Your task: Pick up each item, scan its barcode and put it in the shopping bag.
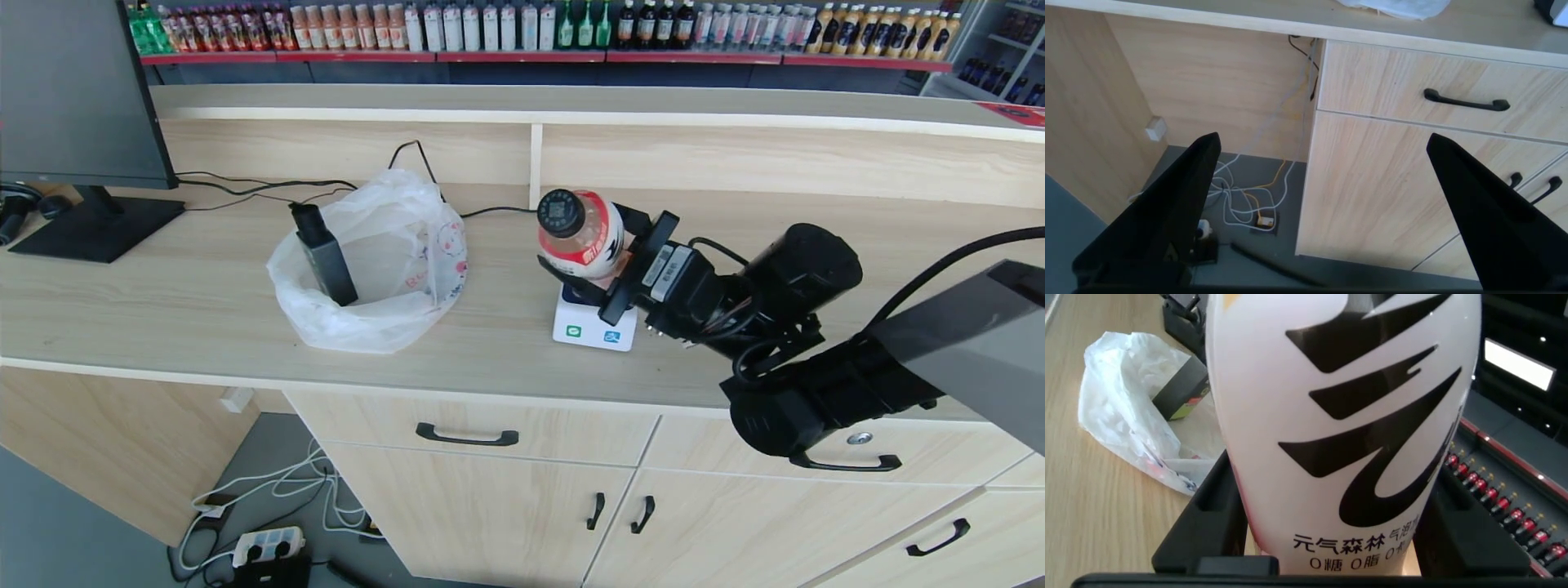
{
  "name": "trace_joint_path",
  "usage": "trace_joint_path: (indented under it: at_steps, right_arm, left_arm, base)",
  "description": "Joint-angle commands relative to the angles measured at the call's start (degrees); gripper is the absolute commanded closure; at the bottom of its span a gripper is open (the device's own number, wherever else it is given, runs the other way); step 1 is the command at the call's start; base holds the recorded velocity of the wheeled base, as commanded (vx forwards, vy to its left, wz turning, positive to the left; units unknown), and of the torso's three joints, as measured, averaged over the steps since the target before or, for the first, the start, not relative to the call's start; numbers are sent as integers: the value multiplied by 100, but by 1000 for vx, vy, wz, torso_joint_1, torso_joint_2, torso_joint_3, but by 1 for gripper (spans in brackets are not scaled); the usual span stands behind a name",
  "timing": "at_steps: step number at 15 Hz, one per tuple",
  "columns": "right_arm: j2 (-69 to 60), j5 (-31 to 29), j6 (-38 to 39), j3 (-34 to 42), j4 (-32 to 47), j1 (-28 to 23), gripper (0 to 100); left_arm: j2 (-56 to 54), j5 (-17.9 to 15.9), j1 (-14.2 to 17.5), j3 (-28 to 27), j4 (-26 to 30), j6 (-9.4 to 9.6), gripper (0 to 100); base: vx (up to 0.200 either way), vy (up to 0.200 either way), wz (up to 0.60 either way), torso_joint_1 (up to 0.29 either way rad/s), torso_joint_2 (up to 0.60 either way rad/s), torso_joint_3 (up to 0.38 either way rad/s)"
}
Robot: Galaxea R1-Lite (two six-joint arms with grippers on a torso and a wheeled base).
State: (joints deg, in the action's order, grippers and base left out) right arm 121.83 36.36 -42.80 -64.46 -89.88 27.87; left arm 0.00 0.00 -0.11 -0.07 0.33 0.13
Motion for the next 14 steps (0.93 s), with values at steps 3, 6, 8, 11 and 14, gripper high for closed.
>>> trace_joint_path:
  at_steps: [3, 6, 8, 11, 14]
  right_arm:
    - [-749, -437, 299, 470, -12, 26, 100]
    - [-1153, -1000, 659, 865, -12, 26, 100]
    - [-1294, -1132, 808, 1243, -12, 26, 100]
    - [-1531, -1395, 1336, 1516, -12, 8, 100]
    - [-1812, -1984, 2188, 1779, -12, -1, 100]
  left_arm:
    - [0, 0, 11, -1, 2, 4, 0]
    - [0, 0, 2, -1, 2, 4, 0]
    - [0, 0, 2, -1, 2, 4, 0]
    - [0, 0, 2, -1, 2, 13, 0]
    - [0, 0, 2, -1, 2, -5, 0]
  base:
    - [0, 0, 0, 0, 0, 0]
    - [0, 0, 0, 0, 0, 0]
    - [0, 0, 0, 0, 0, 0]
    - [0, 0, 0, 0, 0, 0]
    - [0, 0, 0, 0, 0, 0]
